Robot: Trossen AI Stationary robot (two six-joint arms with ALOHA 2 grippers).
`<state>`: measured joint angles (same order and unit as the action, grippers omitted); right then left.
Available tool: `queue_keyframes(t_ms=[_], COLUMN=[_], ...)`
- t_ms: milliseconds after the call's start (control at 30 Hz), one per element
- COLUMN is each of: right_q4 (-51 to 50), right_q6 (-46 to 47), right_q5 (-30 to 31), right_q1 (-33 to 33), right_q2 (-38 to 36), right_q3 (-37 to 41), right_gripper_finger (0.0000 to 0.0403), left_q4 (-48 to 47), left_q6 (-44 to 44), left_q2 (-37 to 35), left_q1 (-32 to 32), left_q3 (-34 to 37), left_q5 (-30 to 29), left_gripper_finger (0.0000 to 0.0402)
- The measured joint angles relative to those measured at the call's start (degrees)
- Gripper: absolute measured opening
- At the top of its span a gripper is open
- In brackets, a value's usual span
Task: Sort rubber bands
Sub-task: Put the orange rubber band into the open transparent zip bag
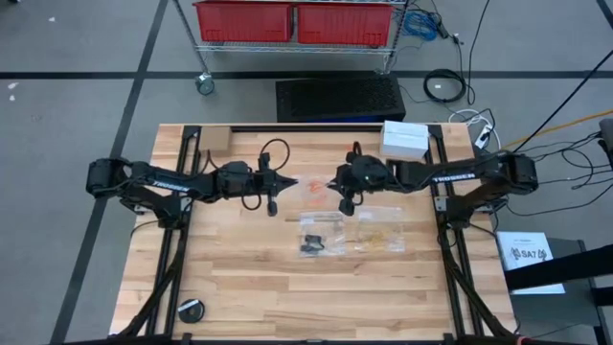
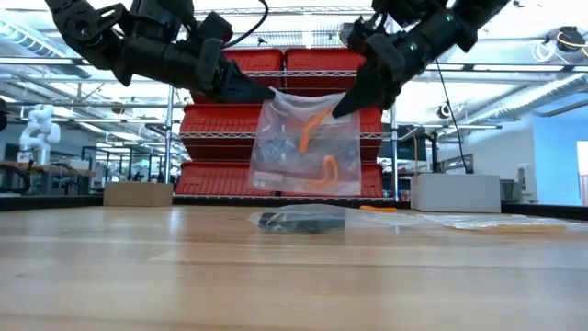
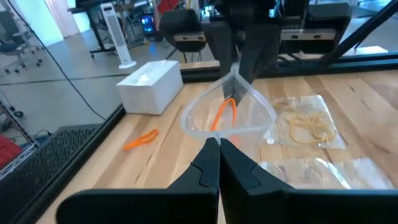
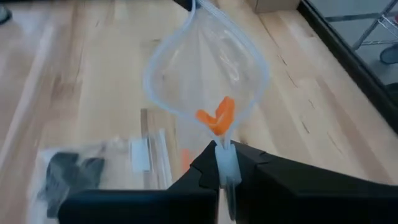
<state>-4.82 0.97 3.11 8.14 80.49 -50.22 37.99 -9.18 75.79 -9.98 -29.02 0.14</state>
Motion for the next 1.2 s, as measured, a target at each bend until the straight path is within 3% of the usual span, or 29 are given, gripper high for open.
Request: queue_keyframes(t_ms=[167,467,733,933,1200], right_q4=[0.3,-14.8,-11.8,-10.7,-11.3], right_q6=[-2.0,-3.9,-2.4,-1.6,-0.1], right_q5=[0.1,6.0,5.6,5.7,5.6], right_q1=[0.0,0.0,0.0,0.0,0.0], right_q2=[0.8,-2.7,-0.4,1.2,-1.4], right_q3=[-3.0,-5.7,-4.7,-4.7,-4.7], right_gripper_finger=[0.0001,0.0001,0.0005,0.0040,0.0118], left_q4=[5.6,5.1,8.7,8.9,7.9], left_q6=[1.4,0.9,1.4,1.4,0.6], left_q2=[3.1,5.3,6.8,7.7,7.7], left_q1=[0.1,-0.1,0.0,0.0,-0.1], left_q3=[-0.1,-0.6,-0.7,-0.7,-0.7], left_q5=[3.1,3.1,3.9,3.9,2.8], left_gripper_finger=[0.0000,0.0000,0.0000,0.0000,0.0000])
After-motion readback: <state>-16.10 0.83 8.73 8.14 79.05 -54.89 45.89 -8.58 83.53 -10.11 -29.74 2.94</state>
